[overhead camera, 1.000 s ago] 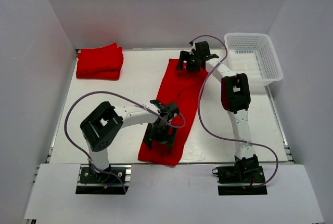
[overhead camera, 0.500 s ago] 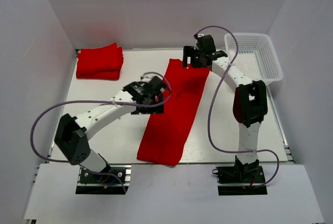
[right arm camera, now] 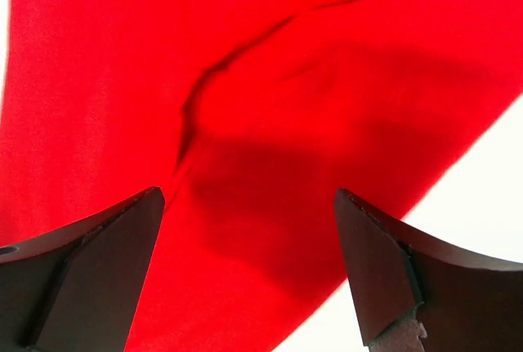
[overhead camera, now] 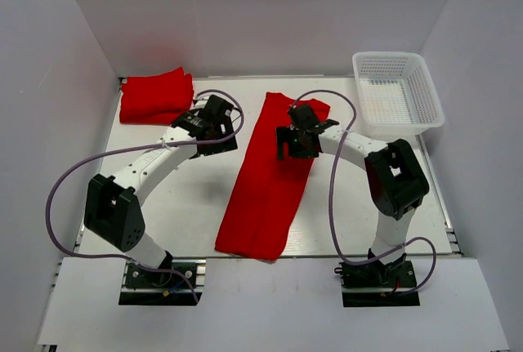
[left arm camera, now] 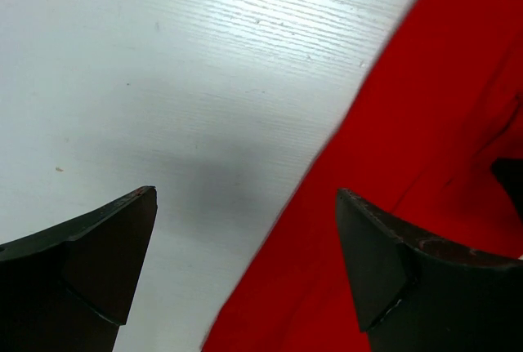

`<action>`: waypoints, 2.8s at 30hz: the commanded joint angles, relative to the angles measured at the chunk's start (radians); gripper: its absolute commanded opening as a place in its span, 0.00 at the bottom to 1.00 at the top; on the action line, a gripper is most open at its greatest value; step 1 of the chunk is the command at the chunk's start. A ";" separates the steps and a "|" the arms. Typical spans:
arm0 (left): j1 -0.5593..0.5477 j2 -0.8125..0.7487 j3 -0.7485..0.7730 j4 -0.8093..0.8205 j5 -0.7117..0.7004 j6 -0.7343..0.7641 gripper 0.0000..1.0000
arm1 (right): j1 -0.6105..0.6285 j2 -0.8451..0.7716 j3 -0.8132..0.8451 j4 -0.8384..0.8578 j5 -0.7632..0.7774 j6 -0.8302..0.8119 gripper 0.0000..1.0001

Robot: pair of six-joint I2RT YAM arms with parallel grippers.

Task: Fold and stack the t-shirts
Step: Rotate the tshirt 90 degrees, then grab the bottom of the folded rectangular tshirt with both arms

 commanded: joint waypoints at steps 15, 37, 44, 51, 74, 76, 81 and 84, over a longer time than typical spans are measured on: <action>0.006 0.068 0.178 0.027 0.028 0.114 1.00 | -0.013 0.187 0.190 -0.038 -0.018 0.006 0.90; 0.068 0.146 0.081 0.132 0.181 0.207 1.00 | -0.131 0.733 0.922 -0.056 -0.037 -0.255 0.90; 0.077 0.151 0.080 0.072 0.230 0.208 1.00 | -0.137 0.605 0.903 0.110 -0.217 -0.380 0.90; 0.074 -0.007 -0.130 0.124 0.241 0.208 1.00 | -0.129 0.229 0.568 0.150 -0.225 -0.365 0.90; -0.126 -0.129 -0.529 0.472 0.437 0.180 1.00 | -0.011 -0.591 -0.604 0.049 -0.164 0.166 0.90; -0.138 -0.112 -0.529 0.484 0.427 0.171 1.00 | -0.005 -0.575 -0.606 0.060 -0.161 0.169 0.90; -0.161 -0.054 -0.529 0.495 0.417 0.152 0.91 | 0.001 -0.551 -0.613 0.079 -0.149 0.173 0.90; -0.172 -0.043 -0.552 0.509 0.417 0.143 0.84 | 0.006 -0.529 -0.630 0.106 -0.164 0.179 0.89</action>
